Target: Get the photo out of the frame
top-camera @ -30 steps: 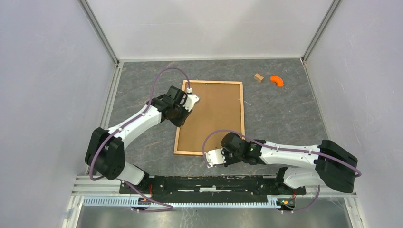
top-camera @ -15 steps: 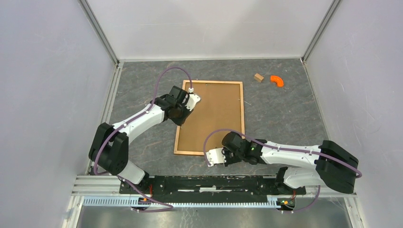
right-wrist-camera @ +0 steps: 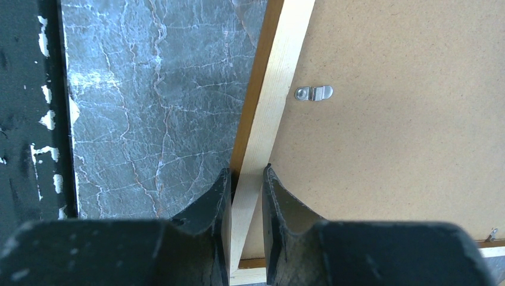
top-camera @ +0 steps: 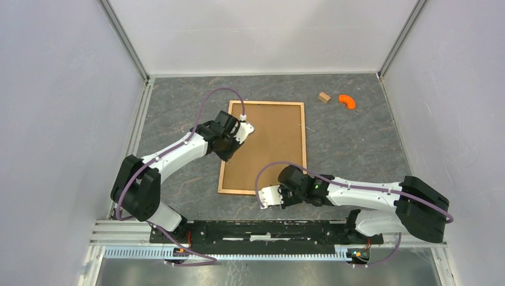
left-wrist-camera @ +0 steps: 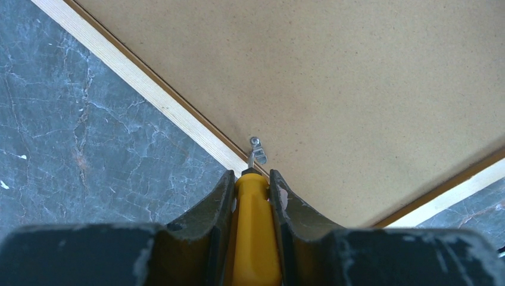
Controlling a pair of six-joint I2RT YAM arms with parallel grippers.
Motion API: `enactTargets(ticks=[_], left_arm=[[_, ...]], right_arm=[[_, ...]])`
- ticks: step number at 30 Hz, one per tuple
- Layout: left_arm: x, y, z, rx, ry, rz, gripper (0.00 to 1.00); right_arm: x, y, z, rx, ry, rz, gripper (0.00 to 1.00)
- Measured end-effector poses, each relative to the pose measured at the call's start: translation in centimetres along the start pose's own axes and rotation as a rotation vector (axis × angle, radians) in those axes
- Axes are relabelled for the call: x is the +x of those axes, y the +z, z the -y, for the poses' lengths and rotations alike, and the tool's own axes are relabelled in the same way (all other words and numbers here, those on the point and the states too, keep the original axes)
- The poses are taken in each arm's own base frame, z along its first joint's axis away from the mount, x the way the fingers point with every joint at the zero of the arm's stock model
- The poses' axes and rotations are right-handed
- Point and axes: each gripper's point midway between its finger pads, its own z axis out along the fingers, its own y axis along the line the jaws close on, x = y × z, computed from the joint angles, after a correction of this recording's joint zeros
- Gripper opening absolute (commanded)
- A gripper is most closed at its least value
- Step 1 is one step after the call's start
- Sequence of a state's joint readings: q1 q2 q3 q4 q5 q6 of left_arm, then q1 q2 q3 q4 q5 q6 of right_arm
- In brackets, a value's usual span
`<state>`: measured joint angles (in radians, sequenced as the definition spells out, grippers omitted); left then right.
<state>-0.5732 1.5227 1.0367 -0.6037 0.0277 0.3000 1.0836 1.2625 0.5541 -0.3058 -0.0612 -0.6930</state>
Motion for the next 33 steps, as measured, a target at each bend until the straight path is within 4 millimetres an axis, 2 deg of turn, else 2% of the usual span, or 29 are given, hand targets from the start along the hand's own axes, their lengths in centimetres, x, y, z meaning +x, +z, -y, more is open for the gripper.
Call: enactTargets(ticks=[5,19,33], left_arm=[[0.4,-0.2,0.6,0.015,0.01,-0.007,0.02],[0.2,-0.1,0.7,0.018,0.007,0.004,0.02],[-1.2,0.5,1.4,0.049,-0.025,0.059,0.02]], right_arm=[[0.0,0.0,0.0,0.0,0.0,-0.001,0.0],[0.0,0.0,0.0,0.0,0.006,0.0,0.0],[0.0,0.0,0.0,-0.003,0.011,0.003,0.0]])
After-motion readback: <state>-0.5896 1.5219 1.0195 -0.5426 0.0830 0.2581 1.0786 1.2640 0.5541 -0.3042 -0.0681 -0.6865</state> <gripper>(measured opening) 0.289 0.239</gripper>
